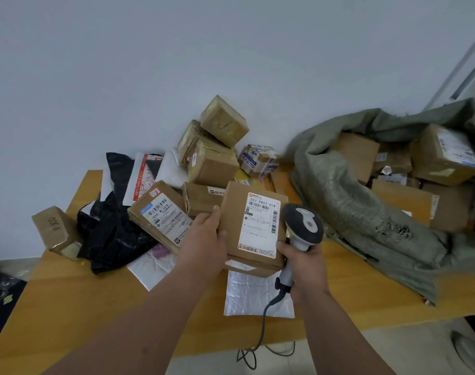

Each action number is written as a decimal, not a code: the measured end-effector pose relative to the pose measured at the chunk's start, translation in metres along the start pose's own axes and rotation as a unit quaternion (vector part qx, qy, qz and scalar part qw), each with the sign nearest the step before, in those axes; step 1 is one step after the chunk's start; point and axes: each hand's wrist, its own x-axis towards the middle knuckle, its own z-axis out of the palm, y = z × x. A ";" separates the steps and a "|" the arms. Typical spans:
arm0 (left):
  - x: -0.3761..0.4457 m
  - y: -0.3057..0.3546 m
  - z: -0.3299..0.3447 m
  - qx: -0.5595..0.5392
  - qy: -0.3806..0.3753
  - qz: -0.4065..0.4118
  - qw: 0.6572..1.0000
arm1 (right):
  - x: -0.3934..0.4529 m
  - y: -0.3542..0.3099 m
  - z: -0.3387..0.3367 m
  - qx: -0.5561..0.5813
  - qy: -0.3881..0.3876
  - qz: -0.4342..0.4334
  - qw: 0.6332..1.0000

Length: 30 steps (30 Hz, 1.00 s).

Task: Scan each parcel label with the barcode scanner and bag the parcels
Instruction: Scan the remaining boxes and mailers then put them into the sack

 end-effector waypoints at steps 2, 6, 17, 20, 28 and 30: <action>0.003 0.002 0.002 0.024 0.005 0.001 1.000 | 0.002 0.000 -0.002 0.003 0.002 0.001 1.000; 0.001 0.008 0.010 0.103 -0.031 0.019 0.994 | 0.004 -0.002 0.000 -0.014 -0.003 -0.003 1.000; 0.002 -0.001 0.038 0.251 -0.086 0.091 0.960 | 0.016 -0.001 -0.005 -0.028 -0.020 0.026 0.999; 0.003 -0.005 0.041 0.258 -0.085 0.083 0.959 | 0.018 -0.001 -0.011 -0.040 -0.012 0.021 0.999; 0.004 0.000 0.051 0.266 -0.057 0.078 0.959 | 0.008 -0.029 -0.023 -0.025 -0.037 0.061 0.997; 0.004 0.001 0.053 0.277 -0.052 0.080 0.956 | 0.004 -0.036 -0.024 -0.029 -0.052 0.065 0.996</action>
